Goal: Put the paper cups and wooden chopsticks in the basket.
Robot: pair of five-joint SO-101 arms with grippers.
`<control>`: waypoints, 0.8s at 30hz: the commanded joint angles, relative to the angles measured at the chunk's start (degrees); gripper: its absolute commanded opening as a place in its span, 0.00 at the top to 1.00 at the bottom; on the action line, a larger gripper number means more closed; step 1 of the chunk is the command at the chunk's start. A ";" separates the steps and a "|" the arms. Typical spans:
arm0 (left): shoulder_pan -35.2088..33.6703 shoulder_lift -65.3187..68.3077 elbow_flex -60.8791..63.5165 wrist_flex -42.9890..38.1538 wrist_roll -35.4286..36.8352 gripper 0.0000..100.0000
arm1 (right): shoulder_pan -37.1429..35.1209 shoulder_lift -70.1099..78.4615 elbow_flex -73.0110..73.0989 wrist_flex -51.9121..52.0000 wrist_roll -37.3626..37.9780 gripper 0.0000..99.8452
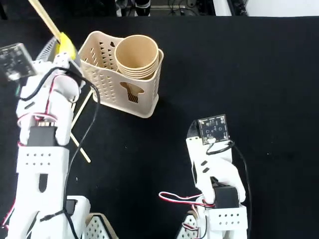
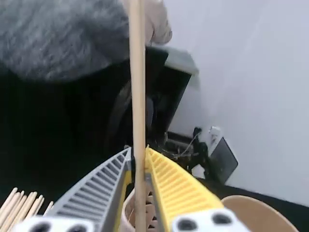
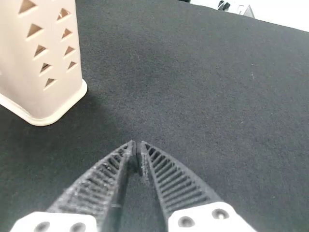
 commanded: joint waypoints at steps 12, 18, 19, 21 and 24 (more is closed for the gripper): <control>0.57 3.16 -17.71 -5.63 0.09 0.97 | -0.97 -2.33 -0.13 -0.26 -0.18 0.99; 1.19 17.76 -20.62 -16.00 -2.73 0.97 | -2.90 -2.33 -0.13 0.44 -0.18 0.99; 1.63 20.22 -20.62 -17.41 -2.81 0.97 | -2.90 -2.33 -0.13 0.35 -0.18 0.99; 2.42 24.62 -20.00 -19.78 -3.96 0.97 | -2.99 -2.33 -0.13 0.18 -0.18 0.99; 3.82 29.01 -17.98 -22.07 -4.48 0.97 | -2.99 -2.33 -0.13 0.09 -0.18 0.99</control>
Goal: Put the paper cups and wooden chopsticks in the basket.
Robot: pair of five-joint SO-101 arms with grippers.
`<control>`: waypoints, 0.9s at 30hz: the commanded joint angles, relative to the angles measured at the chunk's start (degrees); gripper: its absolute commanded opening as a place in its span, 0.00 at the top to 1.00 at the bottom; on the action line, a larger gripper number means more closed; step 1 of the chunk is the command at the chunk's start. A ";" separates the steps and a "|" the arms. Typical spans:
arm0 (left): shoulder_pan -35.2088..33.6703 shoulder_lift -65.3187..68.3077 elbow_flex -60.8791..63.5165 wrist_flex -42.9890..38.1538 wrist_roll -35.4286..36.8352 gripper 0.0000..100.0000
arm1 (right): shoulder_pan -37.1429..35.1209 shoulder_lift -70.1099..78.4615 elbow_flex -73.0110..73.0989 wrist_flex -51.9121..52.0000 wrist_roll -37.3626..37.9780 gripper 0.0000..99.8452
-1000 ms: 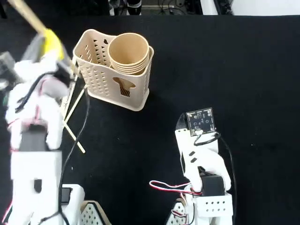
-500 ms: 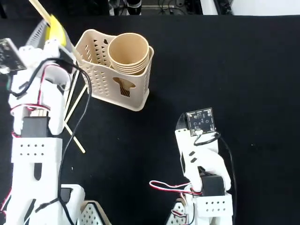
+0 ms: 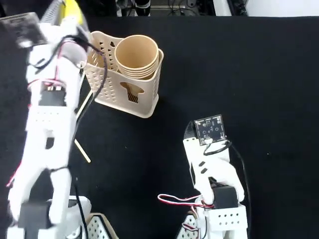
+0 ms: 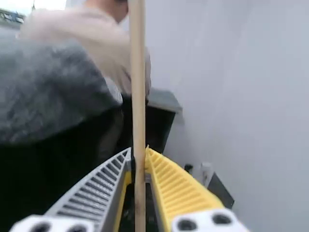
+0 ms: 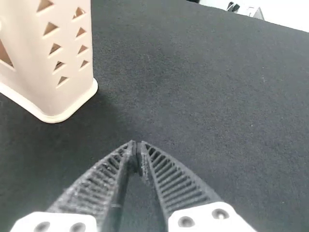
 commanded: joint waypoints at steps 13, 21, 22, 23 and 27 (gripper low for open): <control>4.18 -3.96 1.54 22.15 -0.35 0.76 | -0.70 -2.33 -0.13 -0.09 -0.18 0.99; -9.01 -7.47 -20.97 59.60 1.58 0.77 | -0.62 -2.33 -0.13 0.09 -0.18 0.99; -11.38 -6.86 -23.60 64.53 1.58 0.77 | -0.62 -2.33 -0.13 0.09 -0.18 0.99; -13.76 -5.98 -25.71 68.84 1.49 0.77 | -0.62 -2.42 -0.13 0.09 -0.18 0.99; -22.55 -0.35 -30.81 79.74 1.05 0.76 | -0.62 -2.42 -0.13 0.09 -0.18 0.99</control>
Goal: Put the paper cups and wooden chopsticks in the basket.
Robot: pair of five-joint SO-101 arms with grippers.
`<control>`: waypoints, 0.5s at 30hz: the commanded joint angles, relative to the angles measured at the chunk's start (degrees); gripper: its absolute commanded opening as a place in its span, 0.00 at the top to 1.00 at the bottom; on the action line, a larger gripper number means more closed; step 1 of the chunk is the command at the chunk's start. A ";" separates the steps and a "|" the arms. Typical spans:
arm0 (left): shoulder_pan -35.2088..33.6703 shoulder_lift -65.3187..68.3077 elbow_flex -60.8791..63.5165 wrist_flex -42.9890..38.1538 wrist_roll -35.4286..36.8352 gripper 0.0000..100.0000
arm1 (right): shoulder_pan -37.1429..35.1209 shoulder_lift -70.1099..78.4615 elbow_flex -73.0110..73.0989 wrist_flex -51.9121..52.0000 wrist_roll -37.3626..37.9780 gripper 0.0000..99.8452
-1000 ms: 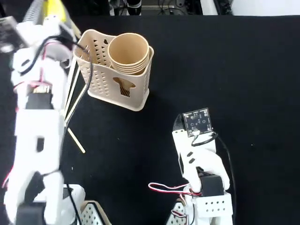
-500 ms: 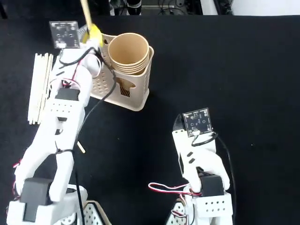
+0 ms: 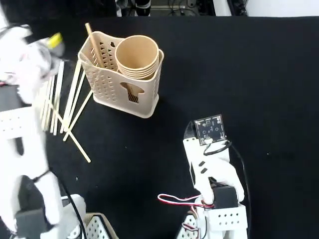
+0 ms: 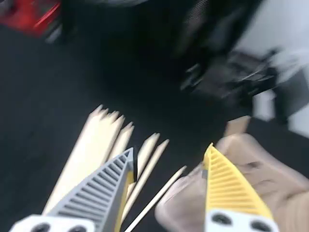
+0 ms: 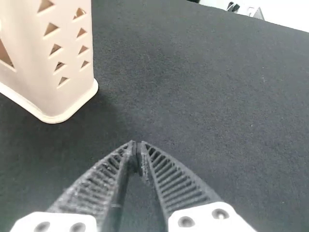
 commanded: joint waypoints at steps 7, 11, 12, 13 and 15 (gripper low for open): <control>-10.68 23.30 -6.11 6.59 1.23 0.77 | -0.79 -2.51 -0.13 0.18 -0.18 0.99; -8.75 38.86 -12.09 5.80 1.23 0.77 | -0.79 -2.51 -0.13 0.18 -0.18 0.99; -7.96 42.64 -14.29 5.98 1.23 0.77 | -0.70 -2.51 -0.13 0.18 -0.18 0.99; -7.43 46.33 -16.57 5.98 1.23 0.77 | -0.70 -2.51 -0.13 0.18 -0.18 0.99; -6.46 52.92 -20.62 6.33 1.32 0.77 | -0.70 -2.42 -0.13 0.18 -0.18 0.99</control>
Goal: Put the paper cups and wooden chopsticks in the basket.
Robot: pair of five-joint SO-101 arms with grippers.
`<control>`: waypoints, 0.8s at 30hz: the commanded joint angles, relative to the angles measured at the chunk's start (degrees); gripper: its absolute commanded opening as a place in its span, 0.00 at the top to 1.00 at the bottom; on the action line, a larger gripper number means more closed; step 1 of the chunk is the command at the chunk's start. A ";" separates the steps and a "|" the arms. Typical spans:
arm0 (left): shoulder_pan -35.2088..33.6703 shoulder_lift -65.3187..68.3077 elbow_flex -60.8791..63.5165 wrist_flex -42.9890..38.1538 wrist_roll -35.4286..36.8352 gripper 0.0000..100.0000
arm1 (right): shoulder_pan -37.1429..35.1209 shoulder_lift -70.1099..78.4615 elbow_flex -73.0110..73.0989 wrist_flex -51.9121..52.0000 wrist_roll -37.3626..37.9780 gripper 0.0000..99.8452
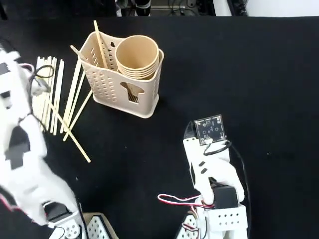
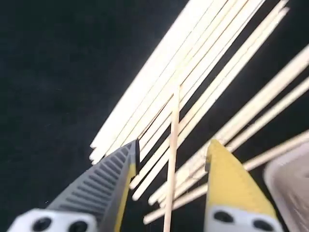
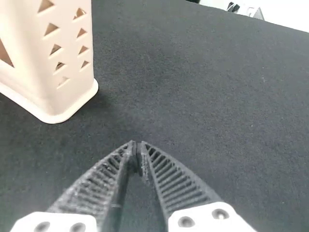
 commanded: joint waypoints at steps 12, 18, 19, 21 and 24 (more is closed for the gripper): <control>2.95 27.69 -32.31 11.08 5.27 0.89 | -0.70 -2.77 -0.13 0.18 -0.09 0.99; 3.38 30.59 -39.16 16.88 4.31 0.97 | -0.70 -2.77 -0.13 0.18 -0.09 0.99; 3.38 30.68 -40.04 17.93 4.31 0.97 | -0.70 -2.77 -0.13 0.18 -0.09 0.99; 3.65 30.68 -42.33 20.40 4.22 0.97 | -0.62 -2.77 -0.13 0.26 -0.09 0.99; 3.74 30.68 -48.75 25.93 3.43 0.97 | -0.62 -2.77 -0.13 0.26 -0.09 0.99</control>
